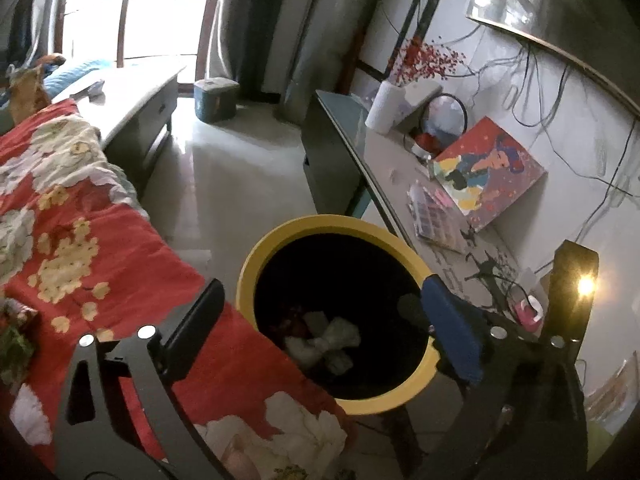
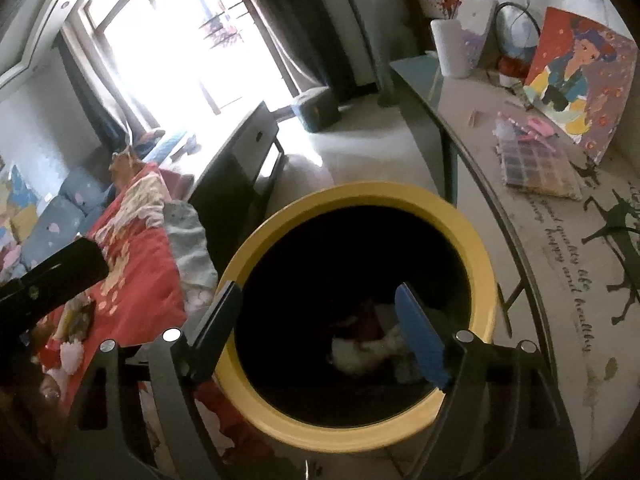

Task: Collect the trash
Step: 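Move both open tools back over the trash on the bedspread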

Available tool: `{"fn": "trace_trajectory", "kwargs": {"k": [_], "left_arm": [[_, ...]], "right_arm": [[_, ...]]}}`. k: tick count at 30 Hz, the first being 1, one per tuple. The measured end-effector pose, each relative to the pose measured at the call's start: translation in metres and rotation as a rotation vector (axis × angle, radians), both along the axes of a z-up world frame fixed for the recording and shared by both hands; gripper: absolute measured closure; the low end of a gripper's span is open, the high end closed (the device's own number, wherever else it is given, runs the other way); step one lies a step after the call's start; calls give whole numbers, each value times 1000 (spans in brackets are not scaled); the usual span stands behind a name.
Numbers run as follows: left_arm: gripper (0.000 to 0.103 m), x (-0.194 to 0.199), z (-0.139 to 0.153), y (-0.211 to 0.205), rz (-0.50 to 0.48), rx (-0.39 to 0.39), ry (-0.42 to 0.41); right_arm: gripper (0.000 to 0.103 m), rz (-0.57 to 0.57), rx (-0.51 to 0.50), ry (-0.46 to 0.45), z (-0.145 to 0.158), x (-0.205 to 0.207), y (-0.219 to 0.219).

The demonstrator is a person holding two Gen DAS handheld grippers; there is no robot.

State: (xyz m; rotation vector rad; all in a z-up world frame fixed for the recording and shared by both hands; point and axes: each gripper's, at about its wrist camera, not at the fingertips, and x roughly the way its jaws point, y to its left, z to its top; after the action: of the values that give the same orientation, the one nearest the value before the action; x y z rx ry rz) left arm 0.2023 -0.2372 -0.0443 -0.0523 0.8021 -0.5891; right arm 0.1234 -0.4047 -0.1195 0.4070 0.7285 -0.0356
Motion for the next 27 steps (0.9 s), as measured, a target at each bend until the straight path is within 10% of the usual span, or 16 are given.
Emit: {"fn": "trace_trajectory", "kwargs": {"k": [27], "left_arm": [[11, -49, 40, 93, 227, 6, -161]], "right_arm": [[15, 112, -92, -145, 56, -12, 62]]}}
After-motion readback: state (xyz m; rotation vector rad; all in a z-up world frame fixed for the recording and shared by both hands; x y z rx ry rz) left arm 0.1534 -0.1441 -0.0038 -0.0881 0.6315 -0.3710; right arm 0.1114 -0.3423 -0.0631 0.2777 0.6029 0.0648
